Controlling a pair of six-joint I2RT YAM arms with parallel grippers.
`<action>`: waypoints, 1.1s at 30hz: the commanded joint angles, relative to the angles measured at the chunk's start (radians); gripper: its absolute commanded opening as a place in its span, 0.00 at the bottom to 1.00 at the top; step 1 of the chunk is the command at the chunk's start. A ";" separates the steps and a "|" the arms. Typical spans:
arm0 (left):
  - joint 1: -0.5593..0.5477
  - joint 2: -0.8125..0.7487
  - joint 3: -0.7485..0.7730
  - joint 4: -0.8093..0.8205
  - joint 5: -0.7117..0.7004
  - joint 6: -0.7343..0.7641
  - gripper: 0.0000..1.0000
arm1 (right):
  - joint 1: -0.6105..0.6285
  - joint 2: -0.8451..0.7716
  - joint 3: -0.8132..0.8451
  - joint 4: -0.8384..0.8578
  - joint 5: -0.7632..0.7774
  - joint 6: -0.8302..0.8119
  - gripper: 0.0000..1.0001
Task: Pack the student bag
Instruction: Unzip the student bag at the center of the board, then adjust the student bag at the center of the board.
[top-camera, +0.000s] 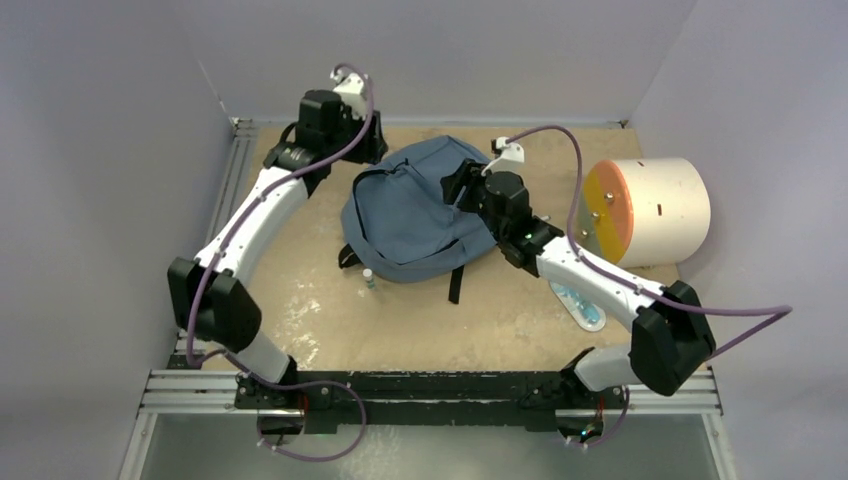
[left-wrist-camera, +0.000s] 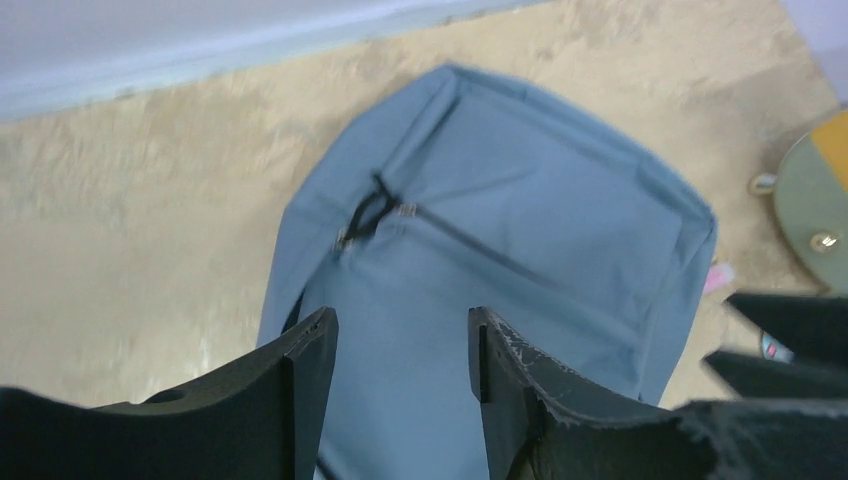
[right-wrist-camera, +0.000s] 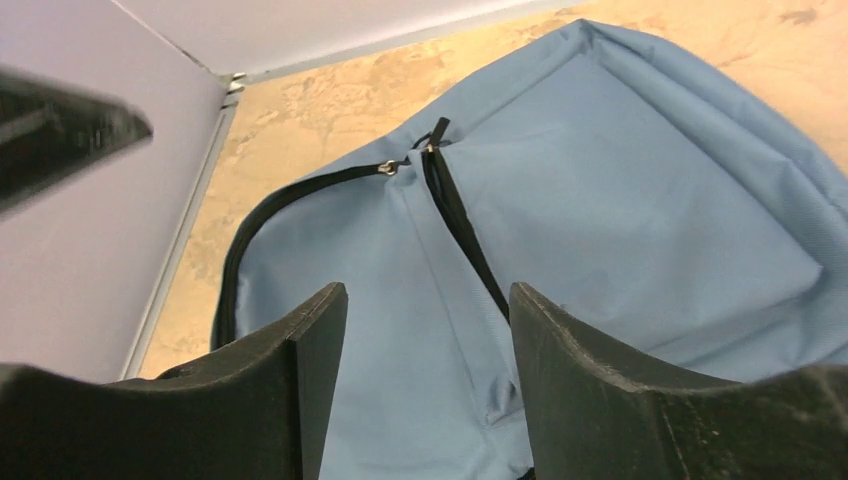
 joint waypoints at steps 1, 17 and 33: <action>0.006 -0.109 -0.212 -0.053 -0.098 -0.066 0.51 | -0.013 -0.042 0.070 -0.149 0.085 -0.051 0.64; 0.006 -0.202 -0.467 -0.137 -0.166 -0.136 0.54 | -0.028 -0.058 0.098 -0.282 0.011 -0.039 0.65; 0.007 -0.240 -0.554 -0.082 -0.153 -0.159 0.50 | -0.030 -0.020 0.110 -0.301 0.003 -0.021 0.64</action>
